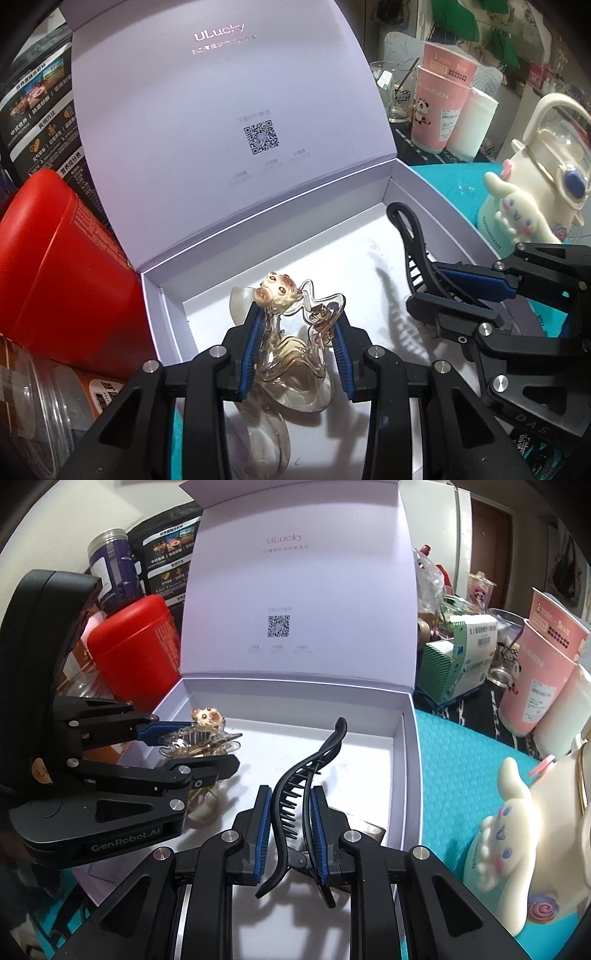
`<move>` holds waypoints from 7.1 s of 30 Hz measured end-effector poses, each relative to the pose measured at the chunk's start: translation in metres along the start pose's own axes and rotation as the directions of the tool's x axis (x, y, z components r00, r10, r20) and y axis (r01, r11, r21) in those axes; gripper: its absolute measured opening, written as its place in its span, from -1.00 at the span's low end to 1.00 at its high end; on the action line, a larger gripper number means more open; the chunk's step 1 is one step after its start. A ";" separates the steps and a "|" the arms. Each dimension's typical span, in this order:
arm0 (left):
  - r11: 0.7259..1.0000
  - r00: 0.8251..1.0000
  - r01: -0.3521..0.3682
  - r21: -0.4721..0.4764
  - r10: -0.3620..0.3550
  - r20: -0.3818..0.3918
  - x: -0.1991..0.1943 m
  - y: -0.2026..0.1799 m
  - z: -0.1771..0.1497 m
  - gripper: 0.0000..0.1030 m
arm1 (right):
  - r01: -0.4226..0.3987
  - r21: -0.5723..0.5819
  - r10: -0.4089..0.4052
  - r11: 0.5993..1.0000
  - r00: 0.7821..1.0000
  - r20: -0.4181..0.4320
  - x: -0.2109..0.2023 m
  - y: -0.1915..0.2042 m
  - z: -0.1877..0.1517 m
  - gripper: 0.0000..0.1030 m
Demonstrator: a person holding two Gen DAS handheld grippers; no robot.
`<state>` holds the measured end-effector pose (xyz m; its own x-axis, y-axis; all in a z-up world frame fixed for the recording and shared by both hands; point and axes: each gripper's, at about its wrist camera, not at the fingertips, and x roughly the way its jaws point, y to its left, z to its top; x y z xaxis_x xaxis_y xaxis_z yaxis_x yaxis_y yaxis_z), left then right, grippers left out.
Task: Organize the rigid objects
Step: 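Open left tool releasing the hairpin while right tool releases the claw clip in the box, then withdraw both tools from the box back over the mat, then grasp the round white compact with left tool while right tool grasps the pink lipstick tube, then lift the compact with left tool while right tool lifts the pink lipstick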
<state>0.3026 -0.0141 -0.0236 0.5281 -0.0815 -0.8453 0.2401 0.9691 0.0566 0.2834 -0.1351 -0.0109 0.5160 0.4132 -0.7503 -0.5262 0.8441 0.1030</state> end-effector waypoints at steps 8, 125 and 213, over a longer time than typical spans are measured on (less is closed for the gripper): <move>1.000 1.000 -0.006 -0.013 0.006 -0.021 0.005 -0.005 0.003 -0.32 | 0.022 0.003 -0.022 1.000 1.000 -0.007 -0.002 0.001 -0.003 -0.30; 0.984 0.982 0.130 0.118 -0.144 0.119 -0.195 -0.086 -0.235 1.00 | 0.099 0.057 -0.103 0.993 0.992 0.070 -0.202 0.122 -0.229 0.17; 0.981 0.981 0.186 0.056 -0.188 0.040 -0.131 -0.077 -0.219 -0.03 | 0.206 0.121 -0.201 0.971 0.978 -0.054 -0.162 0.092 -0.250 -0.74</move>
<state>0.0367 -0.0268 -0.0339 0.5059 -0.2721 -0.8186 0.3793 0.9224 -0.0721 -0.0172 -0.2099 -0.0433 0.5737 0.2164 -0.7900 -0.3232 0.9460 0.0244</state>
